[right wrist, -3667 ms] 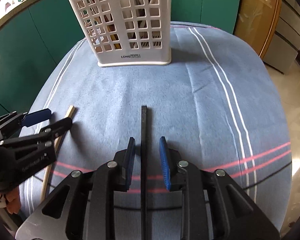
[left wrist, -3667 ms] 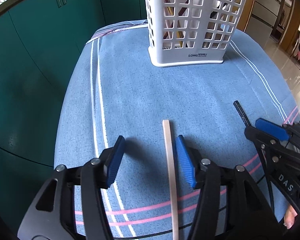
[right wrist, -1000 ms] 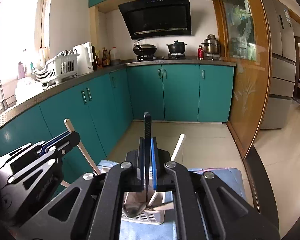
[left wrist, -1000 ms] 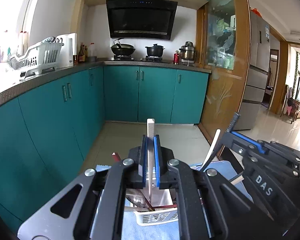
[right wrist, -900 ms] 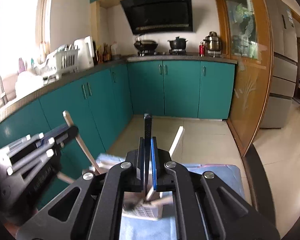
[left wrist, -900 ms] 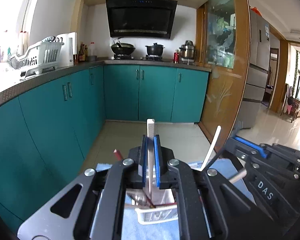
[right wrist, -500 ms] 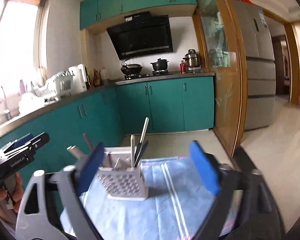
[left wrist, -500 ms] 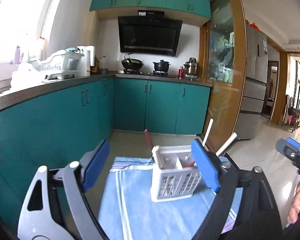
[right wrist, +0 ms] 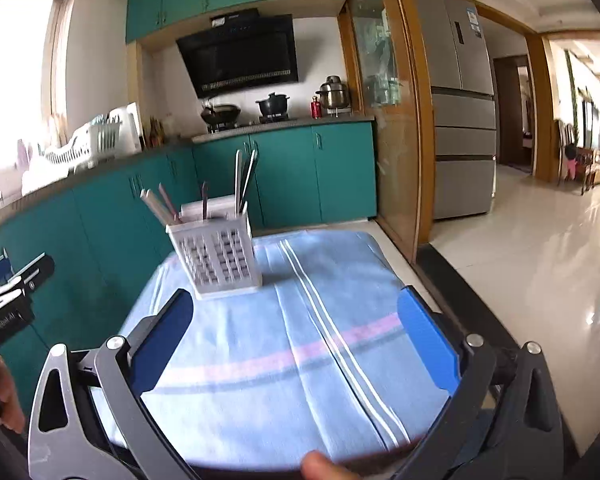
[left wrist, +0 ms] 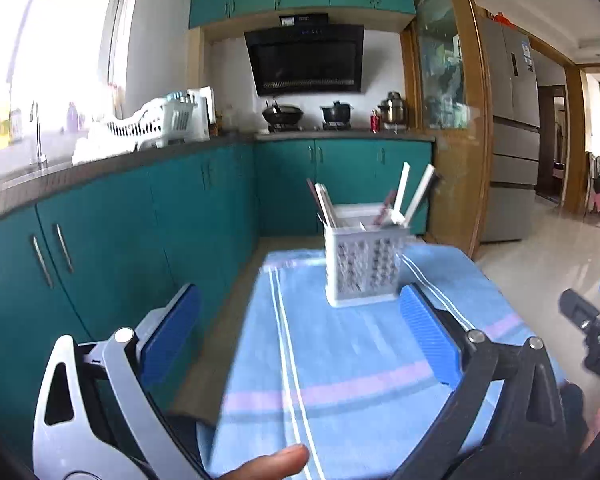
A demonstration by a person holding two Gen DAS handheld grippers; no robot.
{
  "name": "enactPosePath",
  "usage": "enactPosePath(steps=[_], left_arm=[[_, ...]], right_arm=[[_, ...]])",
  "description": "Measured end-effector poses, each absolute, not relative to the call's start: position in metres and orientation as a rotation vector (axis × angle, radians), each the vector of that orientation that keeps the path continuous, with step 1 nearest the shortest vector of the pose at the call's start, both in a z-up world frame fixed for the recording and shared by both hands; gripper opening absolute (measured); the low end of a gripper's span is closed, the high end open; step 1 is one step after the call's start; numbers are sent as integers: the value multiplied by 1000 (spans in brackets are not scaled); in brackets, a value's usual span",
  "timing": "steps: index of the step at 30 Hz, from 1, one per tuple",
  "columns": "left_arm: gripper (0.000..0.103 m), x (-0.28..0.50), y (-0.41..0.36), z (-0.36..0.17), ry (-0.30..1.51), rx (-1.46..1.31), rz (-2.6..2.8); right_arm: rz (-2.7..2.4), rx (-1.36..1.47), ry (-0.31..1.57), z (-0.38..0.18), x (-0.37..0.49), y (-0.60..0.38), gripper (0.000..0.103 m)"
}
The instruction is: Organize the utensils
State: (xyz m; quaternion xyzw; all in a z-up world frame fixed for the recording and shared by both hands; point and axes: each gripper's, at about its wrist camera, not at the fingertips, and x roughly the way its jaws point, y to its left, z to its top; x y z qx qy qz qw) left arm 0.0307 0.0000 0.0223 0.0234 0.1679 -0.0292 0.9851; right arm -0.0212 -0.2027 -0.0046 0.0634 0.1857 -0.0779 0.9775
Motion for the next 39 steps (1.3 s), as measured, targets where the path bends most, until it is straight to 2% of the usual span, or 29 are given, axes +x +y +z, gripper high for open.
enactPosePath(steps=[12, 39], left_arm=[[99, -34, 2, 22, 299, 77, -62], [99, -42, 7, 20, 293, 85, -83]], right_arm=[[-168, 3, 268, 4, -73, -164, 100], [-188, 23, 250, 6, -84, -164, 100]])
